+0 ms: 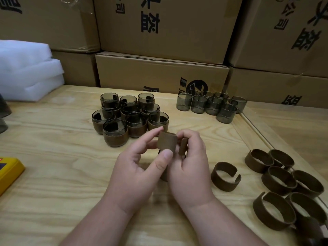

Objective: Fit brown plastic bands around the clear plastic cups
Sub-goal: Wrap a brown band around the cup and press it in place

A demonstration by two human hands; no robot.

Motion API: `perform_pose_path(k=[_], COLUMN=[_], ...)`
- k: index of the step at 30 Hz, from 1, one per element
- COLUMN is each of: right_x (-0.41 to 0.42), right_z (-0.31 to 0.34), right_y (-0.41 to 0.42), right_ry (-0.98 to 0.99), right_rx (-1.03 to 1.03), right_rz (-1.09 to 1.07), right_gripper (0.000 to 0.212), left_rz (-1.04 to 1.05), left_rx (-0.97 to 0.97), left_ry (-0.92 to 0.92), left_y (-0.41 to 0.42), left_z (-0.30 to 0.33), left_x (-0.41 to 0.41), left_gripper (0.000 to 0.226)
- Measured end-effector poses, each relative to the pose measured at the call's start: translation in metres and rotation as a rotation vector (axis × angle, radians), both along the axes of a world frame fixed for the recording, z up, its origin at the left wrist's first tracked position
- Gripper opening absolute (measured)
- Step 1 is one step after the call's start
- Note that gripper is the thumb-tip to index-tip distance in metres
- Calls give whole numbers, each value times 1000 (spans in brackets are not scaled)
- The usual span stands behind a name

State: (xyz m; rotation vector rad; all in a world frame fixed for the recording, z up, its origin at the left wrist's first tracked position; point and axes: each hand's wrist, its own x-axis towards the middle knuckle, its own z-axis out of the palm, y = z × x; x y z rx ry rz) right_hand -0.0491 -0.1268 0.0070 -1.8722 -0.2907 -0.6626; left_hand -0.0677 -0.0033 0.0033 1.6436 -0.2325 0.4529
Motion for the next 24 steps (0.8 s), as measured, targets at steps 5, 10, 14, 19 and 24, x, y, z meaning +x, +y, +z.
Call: perform_pose_path(k=[5, 10, 14, 19, 24], right_x=[-3, -2, 1, 7, 1], right_z=[-1, -1, -1, 4, 6], right_y=[-1, -3, -13, -29, -34], right_ry=[45, 12, 37, 121, 132], right_rx=[21, 13, -34, -35, -36], right_rz=[112, 110, 105, 174, 161], right_gripper=[52, 46, 52, 49, 49], left_rz=[27, 30, 59, 136, 134], left_rx=[-130, -219, -174, -132, -138], left_ry=[6, 24, 49, 76, 95], left_y=[2, 5, 6, 12, 8], left_z=[-2, -4, -2, -1, 2], left_x=[4, 9, 9, 11, 7], left_gripper=[55, 46, 57, 48, 50])
